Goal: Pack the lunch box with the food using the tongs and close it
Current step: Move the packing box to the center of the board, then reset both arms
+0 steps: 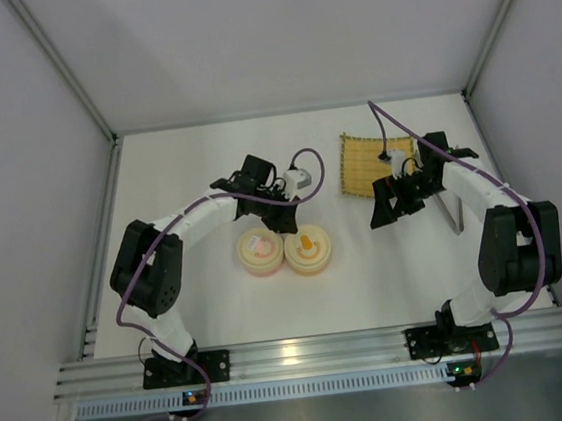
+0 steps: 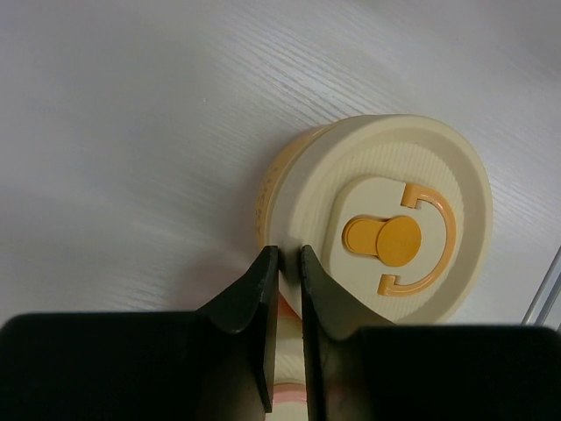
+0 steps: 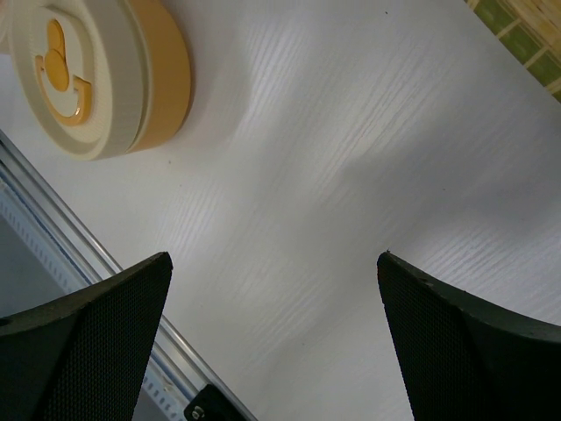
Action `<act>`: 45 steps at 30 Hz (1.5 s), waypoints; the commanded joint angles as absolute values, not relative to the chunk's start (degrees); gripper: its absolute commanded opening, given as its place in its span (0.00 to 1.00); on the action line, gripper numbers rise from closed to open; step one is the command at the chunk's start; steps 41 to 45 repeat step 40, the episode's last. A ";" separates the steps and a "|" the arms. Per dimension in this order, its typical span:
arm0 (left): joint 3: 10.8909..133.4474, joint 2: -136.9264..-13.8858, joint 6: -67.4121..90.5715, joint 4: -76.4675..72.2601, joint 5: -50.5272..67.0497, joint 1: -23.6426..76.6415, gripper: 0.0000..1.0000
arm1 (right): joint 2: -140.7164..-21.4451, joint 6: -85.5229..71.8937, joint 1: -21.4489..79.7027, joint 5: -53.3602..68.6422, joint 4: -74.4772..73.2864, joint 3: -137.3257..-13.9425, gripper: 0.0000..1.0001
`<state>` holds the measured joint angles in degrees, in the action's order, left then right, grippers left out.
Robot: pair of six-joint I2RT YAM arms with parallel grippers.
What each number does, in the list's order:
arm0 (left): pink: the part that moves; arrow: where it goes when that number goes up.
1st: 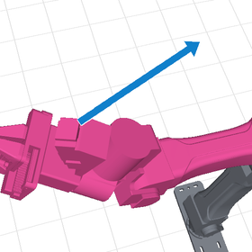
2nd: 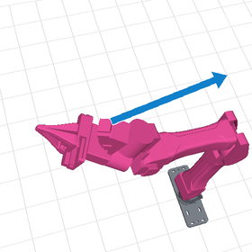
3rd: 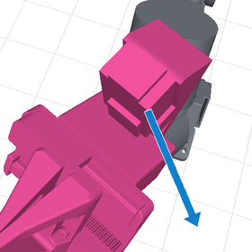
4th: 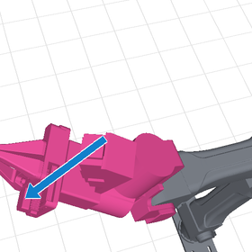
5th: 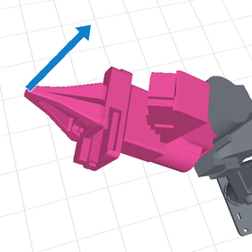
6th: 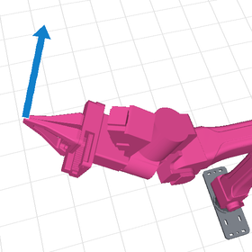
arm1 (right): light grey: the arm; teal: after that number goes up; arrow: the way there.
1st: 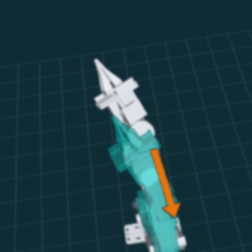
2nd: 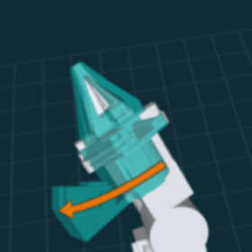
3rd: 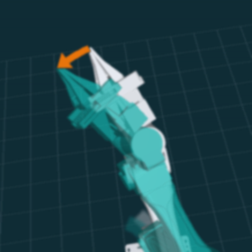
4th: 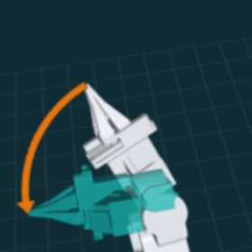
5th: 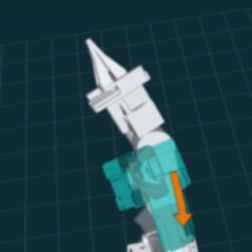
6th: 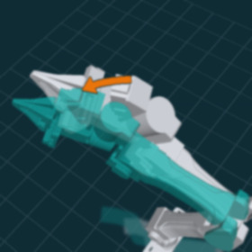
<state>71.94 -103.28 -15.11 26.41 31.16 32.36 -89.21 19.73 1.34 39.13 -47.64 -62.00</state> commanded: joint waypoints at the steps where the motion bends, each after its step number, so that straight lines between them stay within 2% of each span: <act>1: 67.68 -104.50 -17.14 34.28 29.97 33.40 0.16 | -86.40 20.30 0.53 41.04 -49.13 -64.69 0.99; 2: 67.59 -104.24 -17.05 34.10 30.14 33.31 0.17 | -86.40 20.30 0.53 41.04 -49.13 -64.69 0.99; 4: 67.50 -102.75 -16.79 33.58 30.15 33.31 0.25 | -86.05 20.21 0.53 41.04 -49.13 -64.77 0.99; 7: 67.85 -99.25 -15.39 32.52 29.97 32.26 0.47 | -84.82 19.69 0.53 40.70 -48.69 -64.60 0.99; 10: 71.27 -97.30 -13.28 33.66 32.51 29.63 0.58 | -84.03 18.90 0.62 40.52 -47.81 -64.77 0.99; 11: 72.50 -95.99 -12.05 34.01 33.30 27.70 0.74 | -83.94 18.64 0.53 40.60 -47.73 -65.04 0.99; 12: 75.12 -95.28 -11.35 34.36 35.14 26.64 0.83 | -83.85 18.46 0.61 40.52 -47.72 -65.21 0.99; 13: 76.45 -94.58 -10.55 34.71 35.85 25.50 0.98 | -83.50 18.02 0.53 40.52 -47.64 -65.48 0.99; 18: 81.47 -89.66 -3.27 34.98 39.11 13.29 0.98 | -80.86 16.26 0.62 37.71 -45.18 -65.57 0.99; 21: 79.81 -86.93 -4.03 35.16 35.26 7.57 0.98 | -79.02 14.77 -1.47 36.31 -42.90 -65.13 0.99; 31: 61.80 -80.60 -9.39 31.99 30.50 -10.62 0.98 | -74.71 12.04 -7.91 30.85 -37.27 -60.83 0.99; 37: 53.71 -76.21 -12.92 28.40 25.76 -13.62 0.98 | -73.74 13.09 -8.70 29.00 -36.30 -57.66 0.99; 45: 51.51 -74.01 -14.24 27.69 25.66 -13.62 0.98 | -73.39 13.18 -8.70 28.83 -36.39 -57.31 0.99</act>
